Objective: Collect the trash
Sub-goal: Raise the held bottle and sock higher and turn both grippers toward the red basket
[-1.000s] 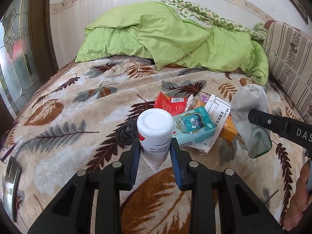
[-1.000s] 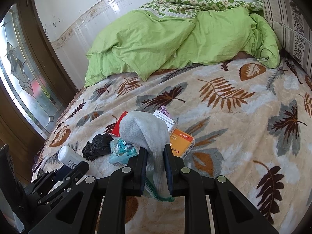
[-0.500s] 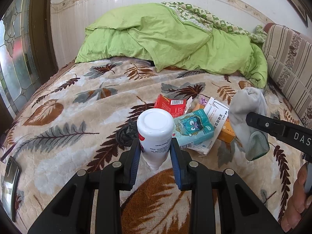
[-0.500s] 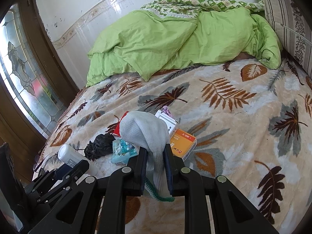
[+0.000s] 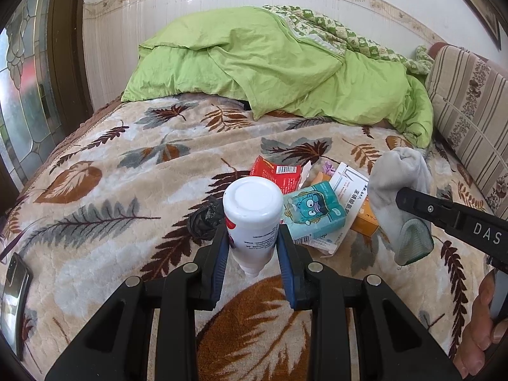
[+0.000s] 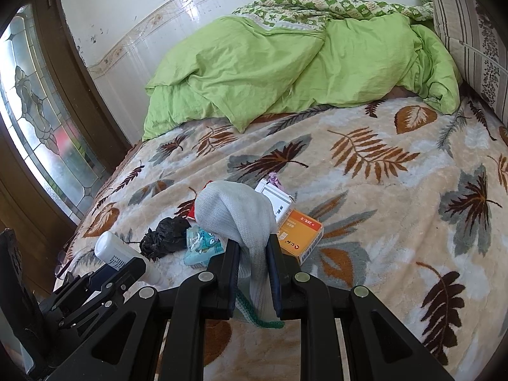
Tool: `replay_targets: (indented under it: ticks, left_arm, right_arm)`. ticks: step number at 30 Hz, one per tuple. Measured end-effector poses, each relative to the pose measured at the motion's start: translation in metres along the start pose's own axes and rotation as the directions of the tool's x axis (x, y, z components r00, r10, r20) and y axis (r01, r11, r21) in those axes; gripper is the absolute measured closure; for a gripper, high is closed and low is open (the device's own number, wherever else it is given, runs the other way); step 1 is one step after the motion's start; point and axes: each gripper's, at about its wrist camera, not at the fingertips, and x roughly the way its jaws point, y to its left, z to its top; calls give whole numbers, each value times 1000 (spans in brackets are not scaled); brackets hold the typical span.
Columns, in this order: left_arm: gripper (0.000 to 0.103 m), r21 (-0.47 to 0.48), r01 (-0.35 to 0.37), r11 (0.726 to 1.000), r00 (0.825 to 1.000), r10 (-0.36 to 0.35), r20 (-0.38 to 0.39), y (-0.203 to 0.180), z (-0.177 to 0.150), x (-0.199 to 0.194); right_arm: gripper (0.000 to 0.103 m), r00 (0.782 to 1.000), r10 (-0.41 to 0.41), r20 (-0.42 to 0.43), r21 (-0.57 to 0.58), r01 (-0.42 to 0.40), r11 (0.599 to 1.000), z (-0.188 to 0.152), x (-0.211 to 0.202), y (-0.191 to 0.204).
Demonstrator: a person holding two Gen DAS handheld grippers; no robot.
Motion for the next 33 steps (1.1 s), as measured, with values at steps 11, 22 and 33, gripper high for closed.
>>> replay_targets:
  ticks: [11,22,33]
  left_arm:
    - [74,-60,19,998,1000,-19,-3,7,4,-1]
    - [74,-98,50,994,999,-49,11,16,12,3]
    - [74,-92,84,992,996,-84,6,16,7,-1]
  right_arm:
    - [85,1000,12,-3,-6,-12,1000,-1,0,4]
    - [85,999,34,-13,-24,-34,999,-4,1,12]
    - [85,998,61,-13,-30,-61,998,-4,1,21]
